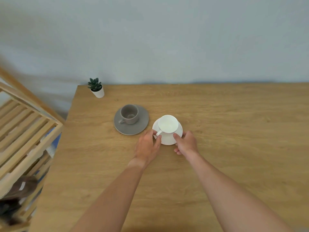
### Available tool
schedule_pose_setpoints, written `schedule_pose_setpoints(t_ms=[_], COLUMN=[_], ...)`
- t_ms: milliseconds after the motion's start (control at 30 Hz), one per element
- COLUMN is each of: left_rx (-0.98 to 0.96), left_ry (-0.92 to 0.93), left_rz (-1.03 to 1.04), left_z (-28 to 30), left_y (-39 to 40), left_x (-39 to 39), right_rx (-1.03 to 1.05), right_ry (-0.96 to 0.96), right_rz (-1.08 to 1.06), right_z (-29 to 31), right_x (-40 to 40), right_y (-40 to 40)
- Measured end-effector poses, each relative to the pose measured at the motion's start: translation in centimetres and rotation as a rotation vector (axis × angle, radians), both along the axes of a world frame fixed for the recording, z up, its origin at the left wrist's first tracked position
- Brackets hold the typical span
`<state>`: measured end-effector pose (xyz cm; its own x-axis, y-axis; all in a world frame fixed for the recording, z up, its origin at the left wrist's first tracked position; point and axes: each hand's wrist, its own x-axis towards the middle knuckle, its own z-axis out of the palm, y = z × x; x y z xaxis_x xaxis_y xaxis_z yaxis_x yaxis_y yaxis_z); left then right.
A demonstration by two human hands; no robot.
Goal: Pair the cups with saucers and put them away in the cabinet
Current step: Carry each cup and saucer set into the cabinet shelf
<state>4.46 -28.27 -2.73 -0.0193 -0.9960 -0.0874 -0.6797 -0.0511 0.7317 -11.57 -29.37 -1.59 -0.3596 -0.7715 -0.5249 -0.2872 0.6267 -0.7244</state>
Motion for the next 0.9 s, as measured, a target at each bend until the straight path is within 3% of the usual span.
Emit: schedule_pose_setpoints(t_ms=[167, 400, 900], left_rx=[-0.058, 0.105, 0.158], left_ry=[0.121, 0.266, 0.362], left_rz=[0.033, 0.090, 0.063], left_z=[0.0, 1.1, 1.3], left_y=[-1.1, -1.0, 10.6], left_x=[0.2, 0.7, 5.7], right_rx=[0.064, 0.089, 0.009], right_ry=[-0.052, -0.218, -0.322], right_rz=[0.033, 0.013, -0.035], right_z=[-0.1, 0.5, -0.5], right_x=[-0.6, -0.8, 3.1], right_y=[-0.4, 0.2, 13.2])
